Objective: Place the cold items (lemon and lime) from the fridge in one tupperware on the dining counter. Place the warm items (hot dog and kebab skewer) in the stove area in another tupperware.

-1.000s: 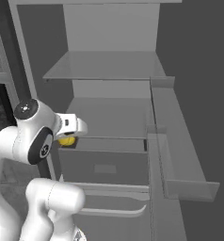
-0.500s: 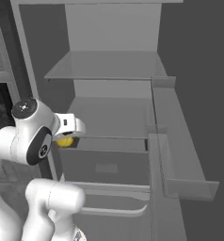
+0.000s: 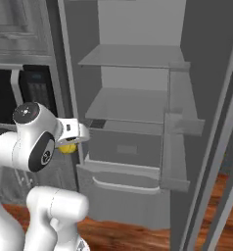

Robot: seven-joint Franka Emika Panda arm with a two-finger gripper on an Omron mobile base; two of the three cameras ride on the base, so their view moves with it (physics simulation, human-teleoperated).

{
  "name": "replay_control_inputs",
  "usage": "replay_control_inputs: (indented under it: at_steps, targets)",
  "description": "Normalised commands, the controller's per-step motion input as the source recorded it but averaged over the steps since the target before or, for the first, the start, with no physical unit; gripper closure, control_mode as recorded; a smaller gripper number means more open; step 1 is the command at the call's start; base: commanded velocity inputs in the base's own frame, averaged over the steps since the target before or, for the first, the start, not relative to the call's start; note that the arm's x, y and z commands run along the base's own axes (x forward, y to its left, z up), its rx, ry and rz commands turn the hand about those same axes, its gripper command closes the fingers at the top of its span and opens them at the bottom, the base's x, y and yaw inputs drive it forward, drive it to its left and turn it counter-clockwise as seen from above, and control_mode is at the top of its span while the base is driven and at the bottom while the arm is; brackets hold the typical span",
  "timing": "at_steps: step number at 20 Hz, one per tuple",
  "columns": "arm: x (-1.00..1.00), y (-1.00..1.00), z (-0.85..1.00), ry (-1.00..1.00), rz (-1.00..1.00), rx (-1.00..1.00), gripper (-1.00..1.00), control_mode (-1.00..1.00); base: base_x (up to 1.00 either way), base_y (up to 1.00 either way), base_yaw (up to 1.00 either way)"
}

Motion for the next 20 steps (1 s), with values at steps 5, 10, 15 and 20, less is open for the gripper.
replay_control_inputs:
  at_steps: [5,10,15,20]
  targets:
    - [0.00,0.00,0.00,0.00,0.00,0.00,1.00,1.00,-1.00,0.00,0.21]
    - [0.00,0.00,0.00,0.00,0.00,0.00,1.00,1.00,-1.00,0.00,0.19]
    - [0.00,0.00,0.00,0.00,0.00,0.00,1.00,1.00,-1.00,0.00,0.18]
    - [0.00,0.00,0.00,0.00,0.00,0.00,1.00,1.00,-1.00,0.00,0.15]
